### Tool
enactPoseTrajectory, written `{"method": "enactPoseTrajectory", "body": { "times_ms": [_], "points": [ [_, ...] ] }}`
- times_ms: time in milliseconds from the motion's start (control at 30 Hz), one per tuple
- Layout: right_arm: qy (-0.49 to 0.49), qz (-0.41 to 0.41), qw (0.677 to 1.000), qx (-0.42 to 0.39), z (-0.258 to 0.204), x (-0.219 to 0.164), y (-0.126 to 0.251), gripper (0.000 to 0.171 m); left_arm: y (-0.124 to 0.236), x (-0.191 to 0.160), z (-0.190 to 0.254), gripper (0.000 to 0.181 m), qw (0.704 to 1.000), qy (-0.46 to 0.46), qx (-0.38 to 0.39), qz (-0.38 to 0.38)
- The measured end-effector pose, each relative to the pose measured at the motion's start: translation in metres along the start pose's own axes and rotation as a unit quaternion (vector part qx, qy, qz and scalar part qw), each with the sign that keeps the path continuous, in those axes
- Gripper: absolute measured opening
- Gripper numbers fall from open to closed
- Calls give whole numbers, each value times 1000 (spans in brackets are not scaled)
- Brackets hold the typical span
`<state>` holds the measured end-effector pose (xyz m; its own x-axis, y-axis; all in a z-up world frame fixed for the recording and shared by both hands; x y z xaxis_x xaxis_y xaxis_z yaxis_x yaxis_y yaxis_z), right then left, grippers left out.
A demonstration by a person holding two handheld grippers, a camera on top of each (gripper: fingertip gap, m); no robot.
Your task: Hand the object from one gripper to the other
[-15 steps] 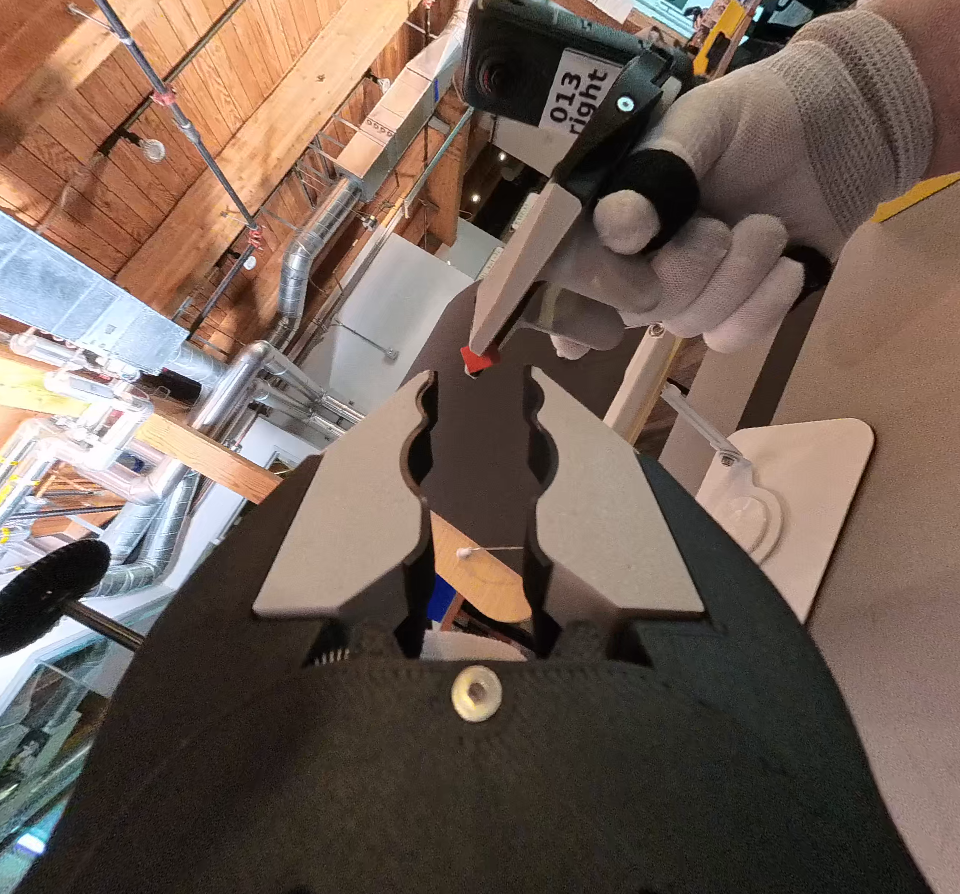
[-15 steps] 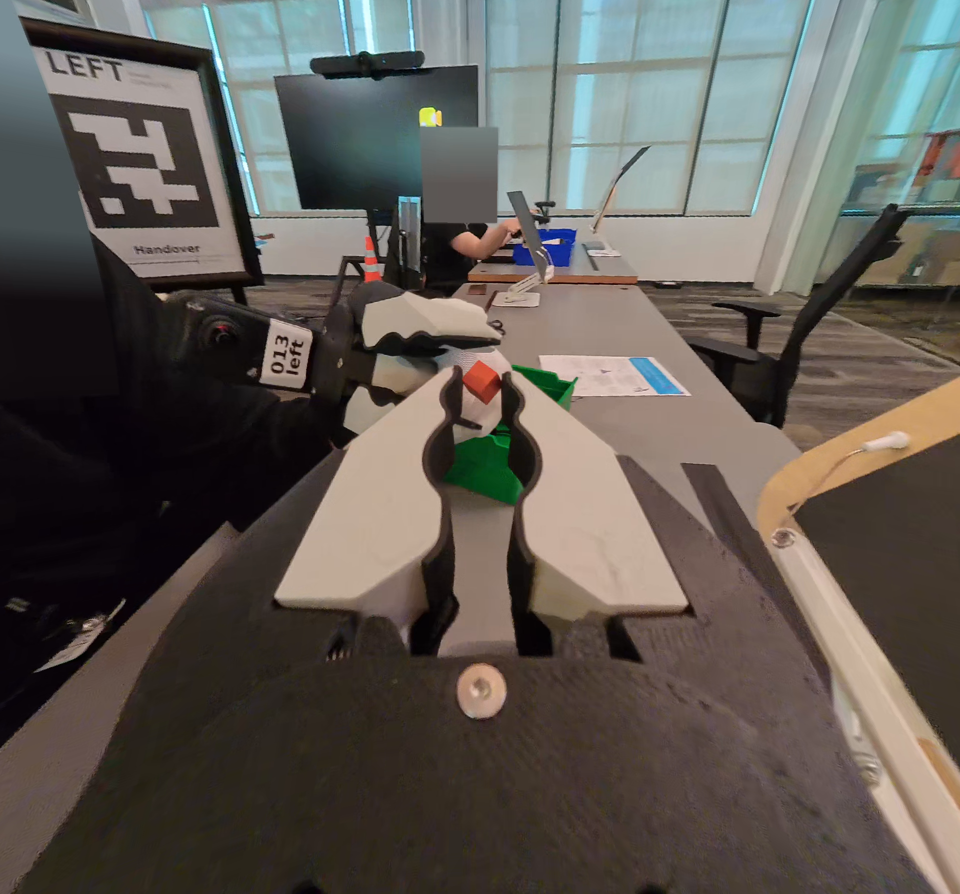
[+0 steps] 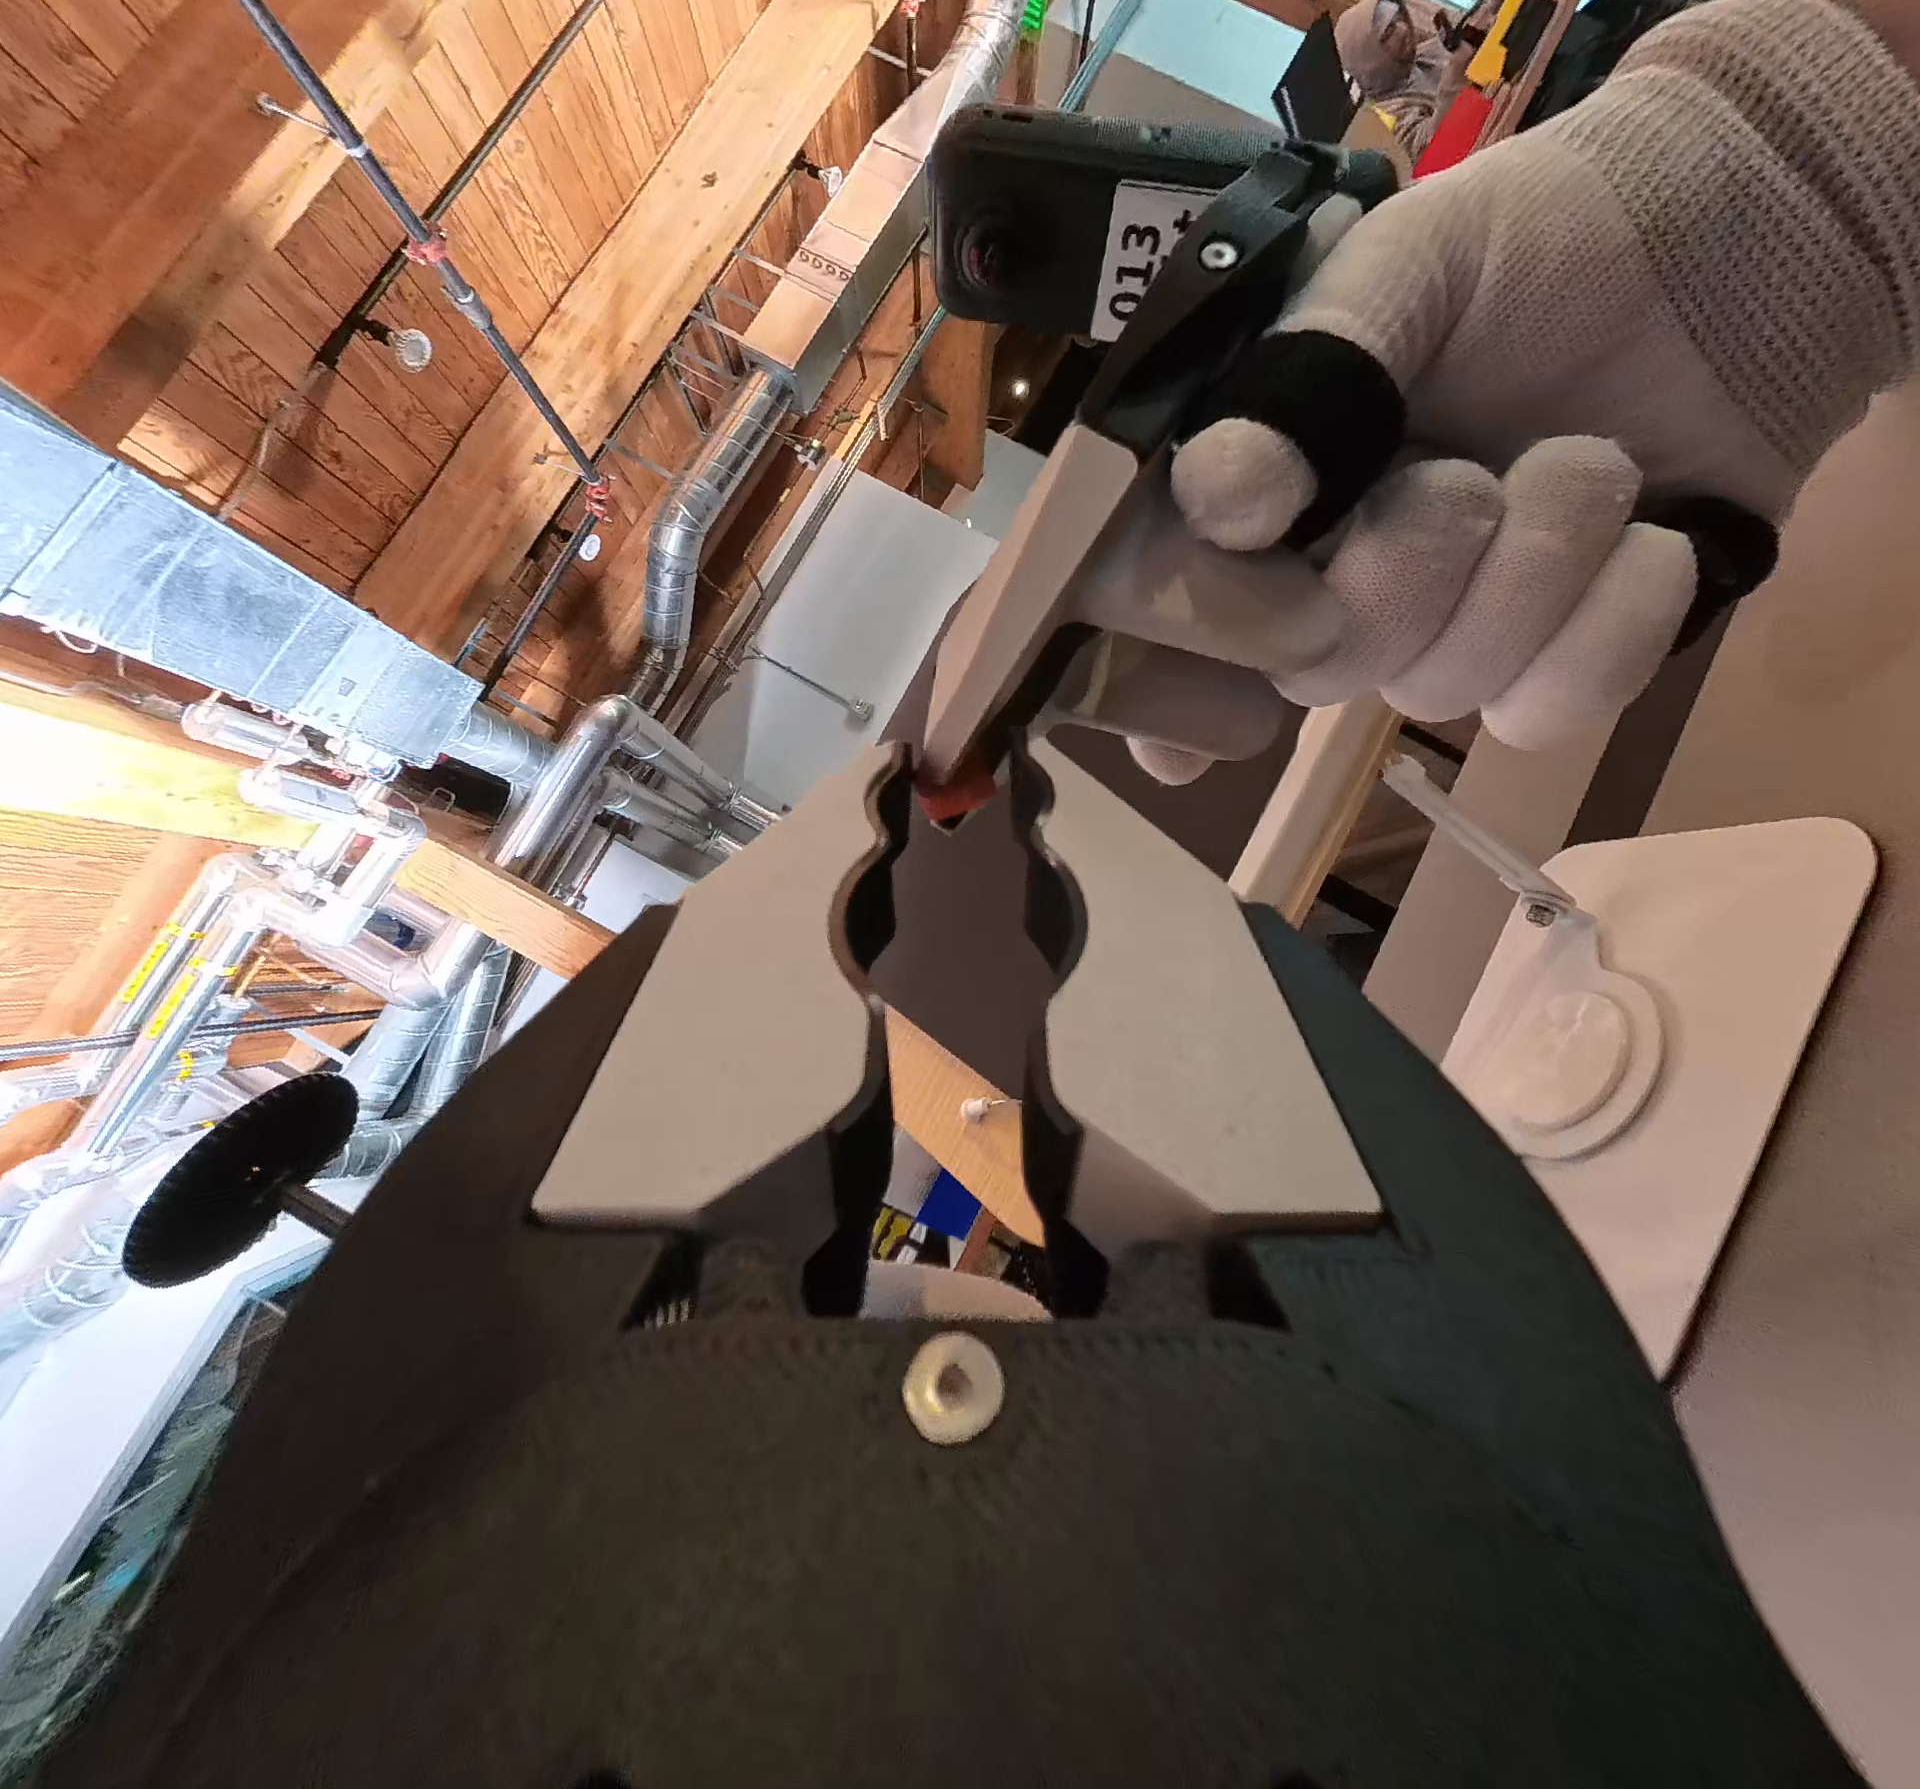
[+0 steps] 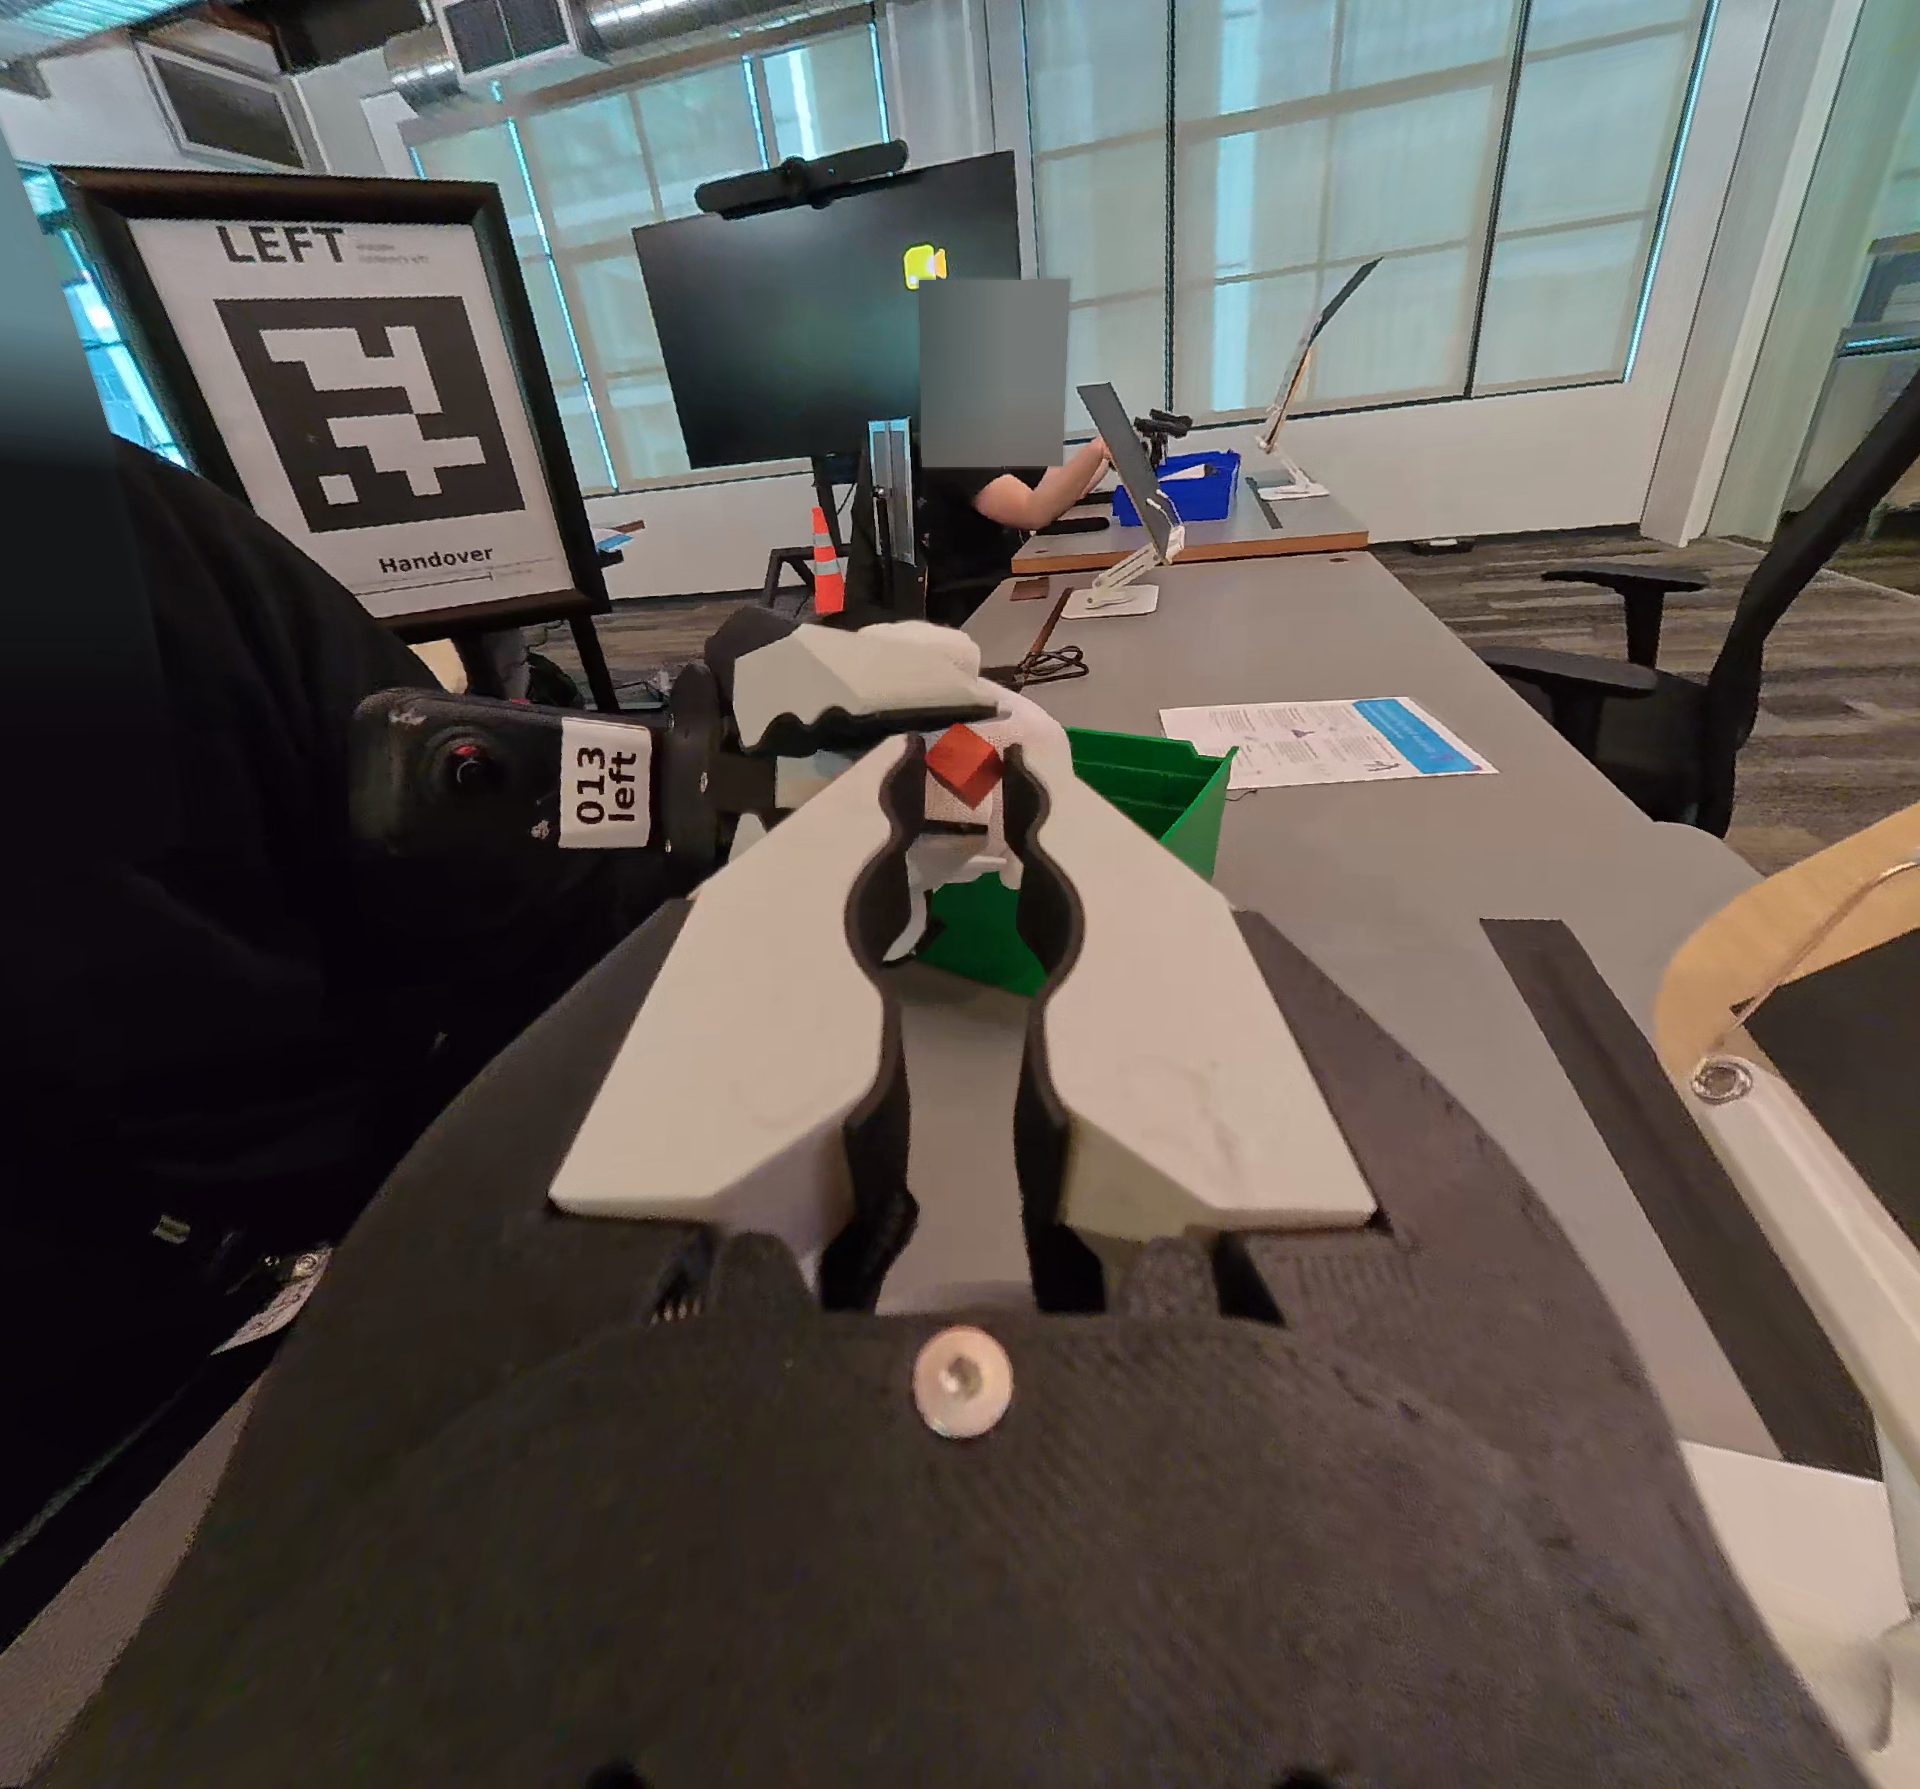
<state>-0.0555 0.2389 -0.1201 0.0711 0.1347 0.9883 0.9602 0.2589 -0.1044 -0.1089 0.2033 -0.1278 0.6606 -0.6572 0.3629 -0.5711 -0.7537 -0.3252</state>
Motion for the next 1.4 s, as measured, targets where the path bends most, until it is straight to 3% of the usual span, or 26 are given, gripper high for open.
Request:
{"method": "enactPoseTrajectory", "body": {
  "times_ms": [1233,1400],
  "points": [
    [-16,15,1000,13,0,1,2,12,0,0,-1,13,1000,-7,21,3],
    [3,9,1000,-6,1,1,2,22,0,-1,0,12,1000,8,6,-2]
  ]
}}
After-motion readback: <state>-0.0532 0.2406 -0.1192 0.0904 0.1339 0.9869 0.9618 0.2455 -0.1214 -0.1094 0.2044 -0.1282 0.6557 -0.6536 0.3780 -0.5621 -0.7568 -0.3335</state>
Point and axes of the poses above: each gripper's, where its closed fingertips meet, y back along the fingers, x out of its top, z = x × y across the jaws, the point moved 5 cm from there along y, back along the fingers, and after that the axes turned 1 degree about x, right-handed, at the moved point
